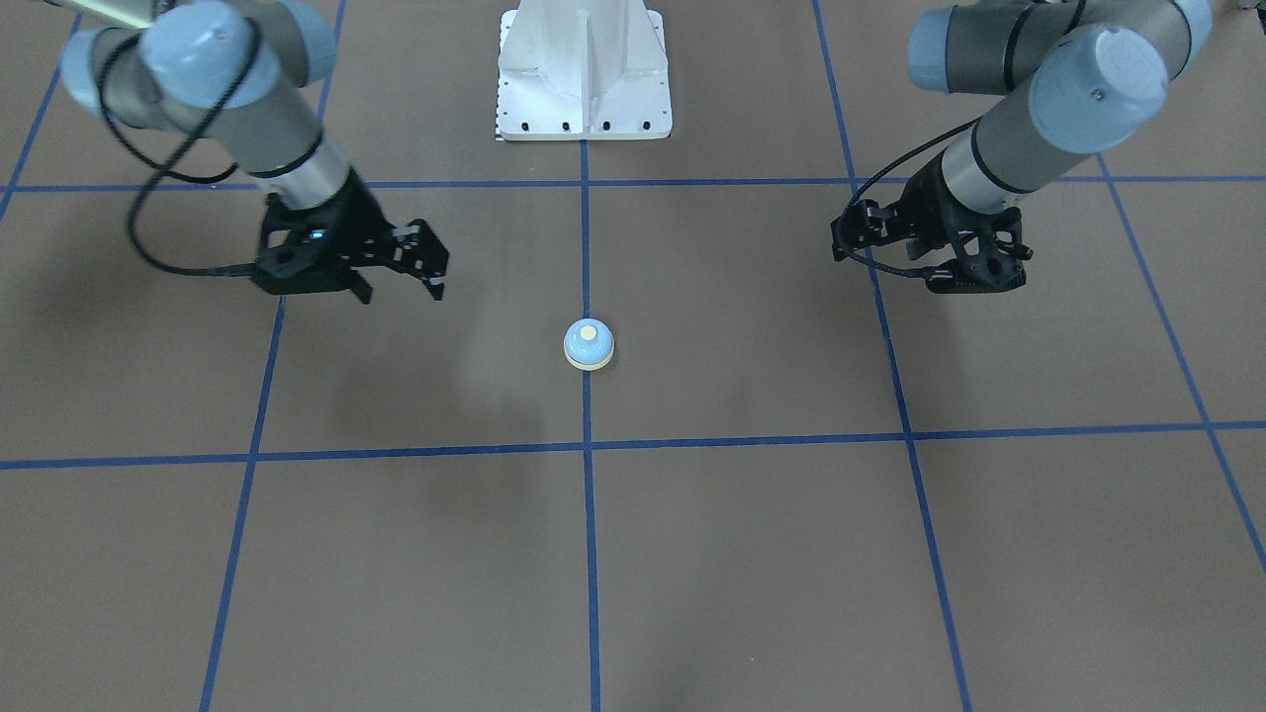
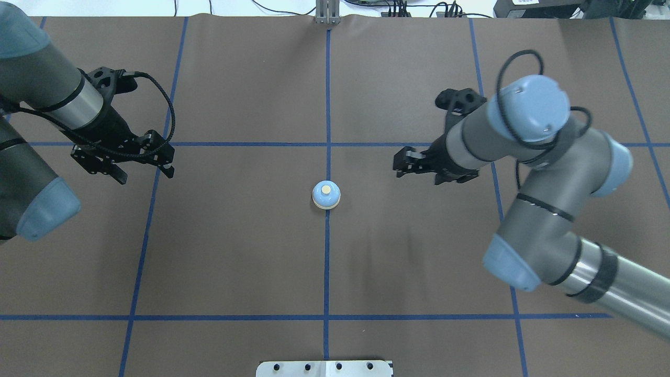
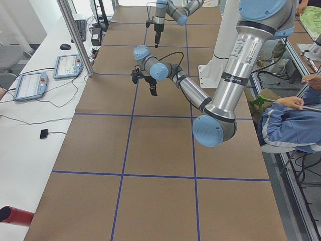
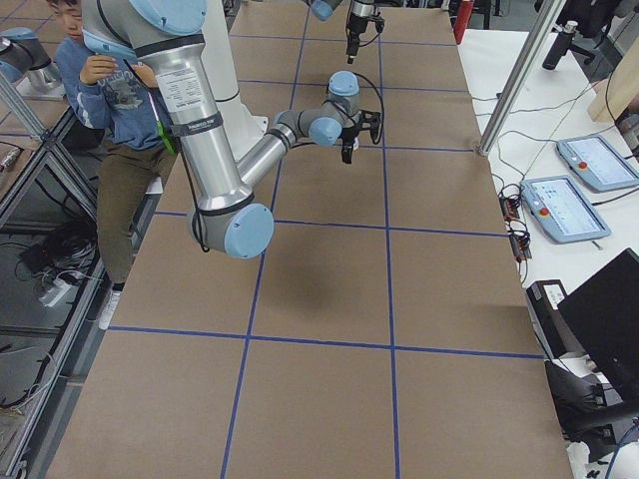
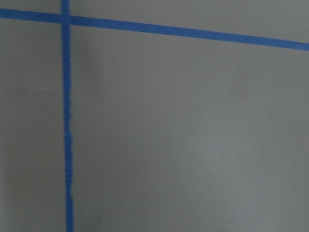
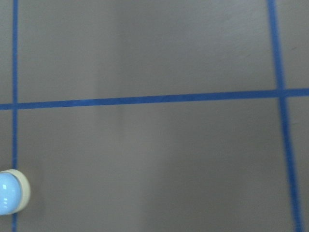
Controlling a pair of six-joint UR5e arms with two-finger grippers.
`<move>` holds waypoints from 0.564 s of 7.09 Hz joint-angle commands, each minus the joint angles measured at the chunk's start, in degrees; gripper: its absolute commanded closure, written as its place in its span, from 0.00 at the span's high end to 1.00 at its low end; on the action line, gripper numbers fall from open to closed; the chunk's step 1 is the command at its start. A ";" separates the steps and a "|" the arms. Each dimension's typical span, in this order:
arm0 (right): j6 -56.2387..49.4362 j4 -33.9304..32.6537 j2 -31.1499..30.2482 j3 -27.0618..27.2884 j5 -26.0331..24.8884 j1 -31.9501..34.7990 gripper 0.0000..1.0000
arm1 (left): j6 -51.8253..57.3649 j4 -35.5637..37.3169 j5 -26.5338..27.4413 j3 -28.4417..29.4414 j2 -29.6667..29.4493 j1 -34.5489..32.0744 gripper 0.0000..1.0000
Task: Place and press bell with both arms
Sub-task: 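Withdraw the left gripper while the right gripper moves above the bell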
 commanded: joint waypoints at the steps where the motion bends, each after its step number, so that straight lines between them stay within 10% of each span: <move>1: 4.27 -2.75 9.05 -6.89 -5.26 -4.69 0.00 | 1.43 0.07 0.00 -2.08 3.43 -1.54 1.00; 4: 5.32 -2.75 18.19 -18.14 -5.08 -5.75 0.00 | 6.78 1.46 0.00 -3.93 6.17 -4.18 1.00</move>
